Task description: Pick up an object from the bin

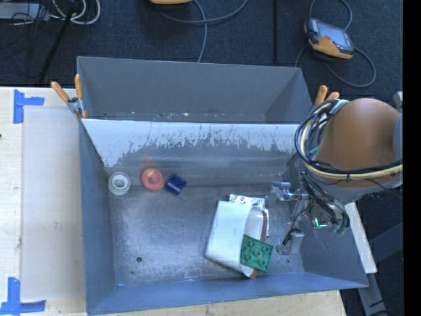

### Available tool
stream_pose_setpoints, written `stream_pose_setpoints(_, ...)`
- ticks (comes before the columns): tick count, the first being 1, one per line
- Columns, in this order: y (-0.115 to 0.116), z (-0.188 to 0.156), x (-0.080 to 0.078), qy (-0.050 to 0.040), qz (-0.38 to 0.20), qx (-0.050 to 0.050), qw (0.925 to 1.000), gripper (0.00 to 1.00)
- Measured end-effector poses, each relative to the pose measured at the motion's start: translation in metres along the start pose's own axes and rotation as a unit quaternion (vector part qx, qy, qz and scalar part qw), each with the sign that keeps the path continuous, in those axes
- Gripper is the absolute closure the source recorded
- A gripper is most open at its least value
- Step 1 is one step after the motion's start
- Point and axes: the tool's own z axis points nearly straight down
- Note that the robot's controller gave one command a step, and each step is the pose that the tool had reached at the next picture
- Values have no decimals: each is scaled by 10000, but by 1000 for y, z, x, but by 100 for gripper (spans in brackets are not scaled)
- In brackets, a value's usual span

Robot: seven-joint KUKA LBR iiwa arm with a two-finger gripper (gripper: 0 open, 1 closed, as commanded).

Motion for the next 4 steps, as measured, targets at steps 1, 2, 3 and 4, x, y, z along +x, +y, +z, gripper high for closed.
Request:
stream_pose_setpoints(1, -1, 140, 11, -134, -288, 9, 9995, 0)
stream_pose_setpoints(2, 25, 111, 19, -46, 1231, -3, 9924, 0)
stream_pose_setpoints(3, 15, 111, 8, -39, 1937, -2, 9810, 0)
stream_pose_setpoints(4, 11, 142, 2, -19, 2513, -4, 9679, 0)
